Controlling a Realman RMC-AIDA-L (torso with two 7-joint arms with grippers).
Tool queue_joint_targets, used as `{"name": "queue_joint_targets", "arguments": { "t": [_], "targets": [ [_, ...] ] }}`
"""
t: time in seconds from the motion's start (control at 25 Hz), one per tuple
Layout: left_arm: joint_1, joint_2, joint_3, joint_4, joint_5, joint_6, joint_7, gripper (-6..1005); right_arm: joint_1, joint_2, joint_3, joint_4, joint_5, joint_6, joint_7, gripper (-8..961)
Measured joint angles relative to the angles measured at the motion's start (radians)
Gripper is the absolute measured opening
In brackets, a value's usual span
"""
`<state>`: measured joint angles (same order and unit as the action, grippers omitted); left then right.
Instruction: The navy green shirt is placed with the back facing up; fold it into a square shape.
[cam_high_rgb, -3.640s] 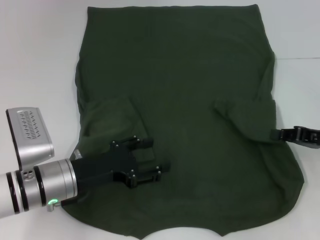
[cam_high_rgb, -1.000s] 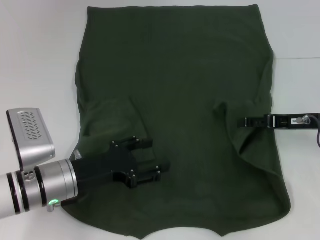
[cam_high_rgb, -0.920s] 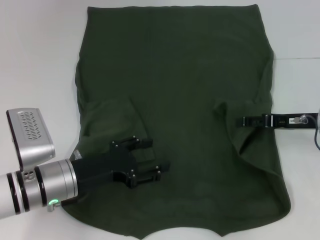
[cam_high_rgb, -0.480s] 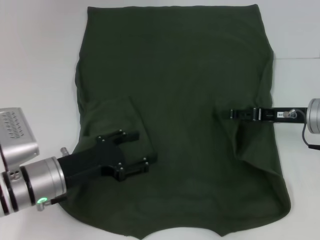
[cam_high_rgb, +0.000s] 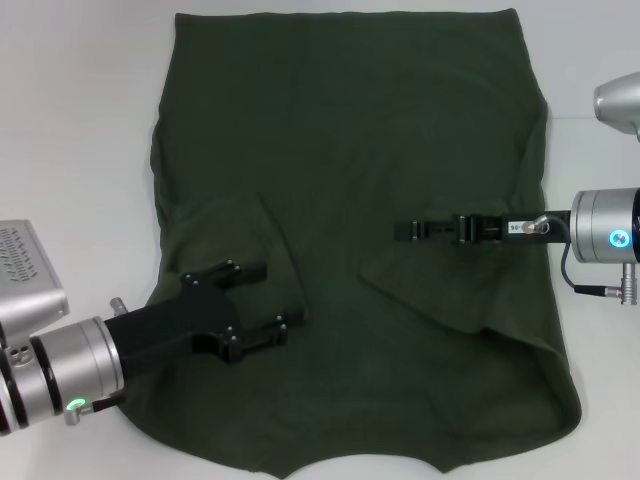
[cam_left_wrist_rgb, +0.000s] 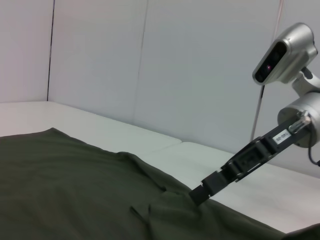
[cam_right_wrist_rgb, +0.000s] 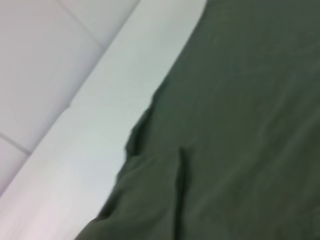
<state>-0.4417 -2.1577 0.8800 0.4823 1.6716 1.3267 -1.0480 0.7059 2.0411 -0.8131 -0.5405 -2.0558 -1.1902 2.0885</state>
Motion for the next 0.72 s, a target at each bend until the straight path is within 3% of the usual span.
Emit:
{"name": "queue_joint_targets", "arguments": {
  "t": [0.4, 0.6, 0.72],
  "targets": [
    [0.017, 0.003, -0.037, 0.005, -0.003, 0.016, 0.000, 762, -0.061, -0.020, 0.014, -0.016, 0.122, -0.094, -0.088, 798],
    [0.053, 0.004, -0.039, 0.053, 0.004, 0.027, -0.045, 760, -0.096, -0.007, 0.021, -0.013, 0.163, -0.128, -0.230, 815],
    [0.094, 0.004, -0.039, 0.093, 0.006, 0.054, -0.093, 759, -0.111, 0.011, 0.022, -0.009, 0.172, -0.134, -0.320, 840]
  ]
}}
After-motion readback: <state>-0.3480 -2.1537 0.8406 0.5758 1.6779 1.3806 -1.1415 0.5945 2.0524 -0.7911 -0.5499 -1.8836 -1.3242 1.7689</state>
